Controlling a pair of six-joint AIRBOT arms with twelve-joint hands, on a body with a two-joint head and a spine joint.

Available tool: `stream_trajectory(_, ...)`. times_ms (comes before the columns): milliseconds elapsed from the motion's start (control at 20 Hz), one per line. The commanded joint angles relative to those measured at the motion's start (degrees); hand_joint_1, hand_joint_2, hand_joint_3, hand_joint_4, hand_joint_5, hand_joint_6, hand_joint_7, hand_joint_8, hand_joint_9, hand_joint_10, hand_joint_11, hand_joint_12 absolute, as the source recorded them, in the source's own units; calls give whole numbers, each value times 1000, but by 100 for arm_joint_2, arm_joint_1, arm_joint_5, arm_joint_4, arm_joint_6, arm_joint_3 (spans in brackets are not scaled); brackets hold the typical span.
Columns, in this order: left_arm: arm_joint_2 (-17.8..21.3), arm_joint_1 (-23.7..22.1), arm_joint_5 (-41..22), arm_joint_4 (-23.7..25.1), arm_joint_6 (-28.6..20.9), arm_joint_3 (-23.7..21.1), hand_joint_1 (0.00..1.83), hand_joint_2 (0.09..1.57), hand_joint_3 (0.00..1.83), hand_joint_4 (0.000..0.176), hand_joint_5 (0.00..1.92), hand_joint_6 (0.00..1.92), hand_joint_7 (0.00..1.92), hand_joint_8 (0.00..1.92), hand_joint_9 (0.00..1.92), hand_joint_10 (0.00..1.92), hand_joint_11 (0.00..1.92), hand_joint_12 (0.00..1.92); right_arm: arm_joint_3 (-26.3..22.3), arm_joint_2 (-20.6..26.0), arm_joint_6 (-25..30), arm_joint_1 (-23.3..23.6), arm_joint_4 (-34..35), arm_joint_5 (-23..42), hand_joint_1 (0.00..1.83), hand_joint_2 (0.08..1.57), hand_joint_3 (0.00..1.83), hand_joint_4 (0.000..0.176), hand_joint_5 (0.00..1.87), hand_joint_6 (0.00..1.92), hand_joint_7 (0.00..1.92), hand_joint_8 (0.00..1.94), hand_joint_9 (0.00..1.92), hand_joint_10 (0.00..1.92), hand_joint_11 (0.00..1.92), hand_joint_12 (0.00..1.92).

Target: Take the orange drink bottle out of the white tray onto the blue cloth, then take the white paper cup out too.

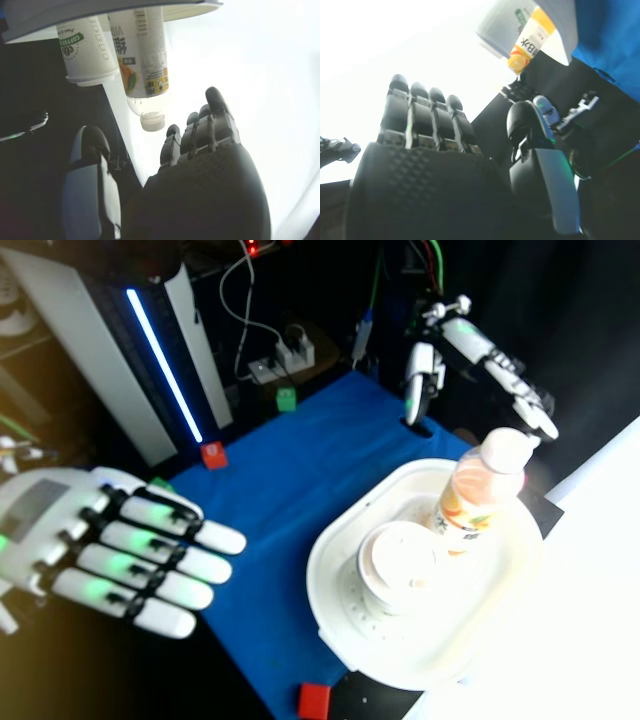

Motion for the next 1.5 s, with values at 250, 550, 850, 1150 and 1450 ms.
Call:
stream_trajectory(250, -453, -606, 215, 47, -44, 617, 768, 963, 0, 153, 0, 0, 0, 0, 0, 0, 0, 1500, 24, -34, -1, 30, -4, 667, 443, 1356, 0, 0, 0, 0, 0, 0, 0, 0, 0, 0)
stream_trajectory(550, -832, -826, 570, 286, -637, 1142, 808, 1000, 3, 104, 0, 0, 58, 23, 149, 102, 0, 1511, 33, -77, 0, 29, -22, 650, 393, 1344, 0, 0, 0, 0, 0, 0, 0, 0, 0, 0)
stream_trajectory(850, -965, -635, 533, 498, -1223, 1310, 993, 1096, 150, 12, 696, 1353, 232, 1652, 192, 1854, 361, 1921, 32, -79, 0, 11, -19, 650, 429, 1349, 0, 11, 0, 0, 0, 0, 0, 0, 0, 0)
stream_trajectory(1150, -940, -629, 467, 512, -1231, 1301, 1007, 1158, 80, 36, 808, 1307, 551, 1886, 654, 1921, 807, 1921, 33, -99, 0, -3, -18, 650, 434, 1354, 1, 0, 0, 0, 0, 0, 0, 0, 0, 0)
stream_trajectory(1450, -571, -729, -490, 1027, -1551, 834, 915, 1213, 19, 173, 757, 1369, 284, 1085, 110, 1348, 70, 1919, 32, -103, 0, -12, -16, 650, 428, 1345, 0, 9, 0, 0, 0, 0, 0, 0, 0, 0)
